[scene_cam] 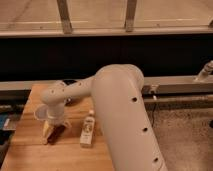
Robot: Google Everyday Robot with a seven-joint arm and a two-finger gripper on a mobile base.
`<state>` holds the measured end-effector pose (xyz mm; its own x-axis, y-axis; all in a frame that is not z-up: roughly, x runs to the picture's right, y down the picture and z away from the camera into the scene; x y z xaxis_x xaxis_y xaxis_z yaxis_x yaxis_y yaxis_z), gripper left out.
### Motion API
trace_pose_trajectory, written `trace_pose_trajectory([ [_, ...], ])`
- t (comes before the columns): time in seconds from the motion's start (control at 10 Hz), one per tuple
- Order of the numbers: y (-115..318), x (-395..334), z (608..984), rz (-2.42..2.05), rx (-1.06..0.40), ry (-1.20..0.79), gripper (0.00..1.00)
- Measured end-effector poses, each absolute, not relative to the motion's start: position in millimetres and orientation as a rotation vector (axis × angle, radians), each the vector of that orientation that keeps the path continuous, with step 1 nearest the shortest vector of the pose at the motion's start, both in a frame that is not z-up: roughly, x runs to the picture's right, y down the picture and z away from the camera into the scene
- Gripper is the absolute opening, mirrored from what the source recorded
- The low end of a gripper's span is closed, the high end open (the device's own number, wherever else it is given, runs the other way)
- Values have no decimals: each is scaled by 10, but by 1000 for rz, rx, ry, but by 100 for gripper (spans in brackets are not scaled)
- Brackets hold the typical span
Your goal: Drag the pepper across the table
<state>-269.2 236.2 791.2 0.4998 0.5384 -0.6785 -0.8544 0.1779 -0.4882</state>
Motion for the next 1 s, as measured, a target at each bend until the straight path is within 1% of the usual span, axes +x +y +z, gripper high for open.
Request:
trace_pose_trajectory([
  [0.3,2523,-2846,7973,1004,-924,471,75],
  [0.4,2551,-2865,7993,1007,-901,489,71],
  [0.5,2583,-2884,8001,1010,-878,504,60],
  [0.6,2597,-2881,7996,1010,-865,515,53],
  [0.7,2594,-2884,7980,1021,-846,516,41],
  [0.9,2541,-2845,7971,1049,-822,510,20],
  [1.0,2515,-2814,7970,1058,-817,508,12],
])
